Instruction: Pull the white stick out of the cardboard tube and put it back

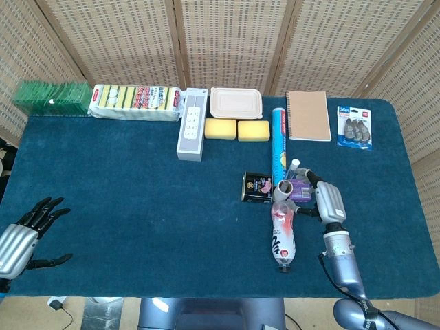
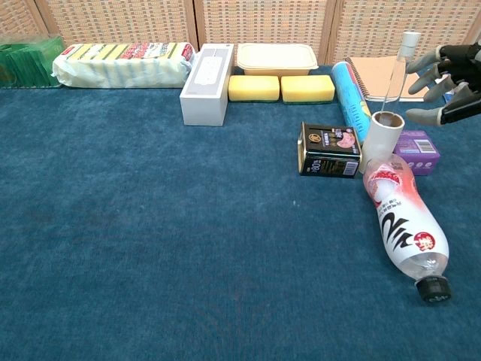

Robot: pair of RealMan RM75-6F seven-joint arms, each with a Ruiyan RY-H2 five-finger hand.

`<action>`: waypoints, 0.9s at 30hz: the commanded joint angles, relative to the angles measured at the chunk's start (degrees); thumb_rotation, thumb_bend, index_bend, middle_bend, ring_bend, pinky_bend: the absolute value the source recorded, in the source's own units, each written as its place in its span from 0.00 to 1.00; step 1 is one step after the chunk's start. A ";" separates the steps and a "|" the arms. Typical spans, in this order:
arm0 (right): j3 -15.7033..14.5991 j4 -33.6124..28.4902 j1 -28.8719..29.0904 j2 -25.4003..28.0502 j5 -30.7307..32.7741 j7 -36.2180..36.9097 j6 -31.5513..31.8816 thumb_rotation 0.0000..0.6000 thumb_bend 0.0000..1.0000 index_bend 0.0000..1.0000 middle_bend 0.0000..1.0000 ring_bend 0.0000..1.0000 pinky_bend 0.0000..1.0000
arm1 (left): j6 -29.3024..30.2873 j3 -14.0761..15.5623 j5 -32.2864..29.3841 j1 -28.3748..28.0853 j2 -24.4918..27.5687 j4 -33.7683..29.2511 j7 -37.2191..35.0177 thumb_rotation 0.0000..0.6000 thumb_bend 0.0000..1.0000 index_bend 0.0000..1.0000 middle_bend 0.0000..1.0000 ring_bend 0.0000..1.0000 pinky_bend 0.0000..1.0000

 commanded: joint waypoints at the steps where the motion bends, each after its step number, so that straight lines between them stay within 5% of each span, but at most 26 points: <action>1: 0.13 0.35 0.34 -0.20 0.34 -0.25 -0.30 0.89 0.30 0.24 0.33 0.34 0.41 | -0.06 -0.06 -0.09 0.00 -0.03 -0.04 0.10 0.77 0.11 0.16 0.08 0.03 0.24; 27: 1.48 2.15 4.01 -3.02 3.85 -4.71 -0.64 0.90 0.31 0.30 0.38 0.38 0.42 | -1.00 -0.51 -1.04 -0.14 -0.10 -0.42 0.66 0.77 0.11 0.16 0.08 0.03 0.24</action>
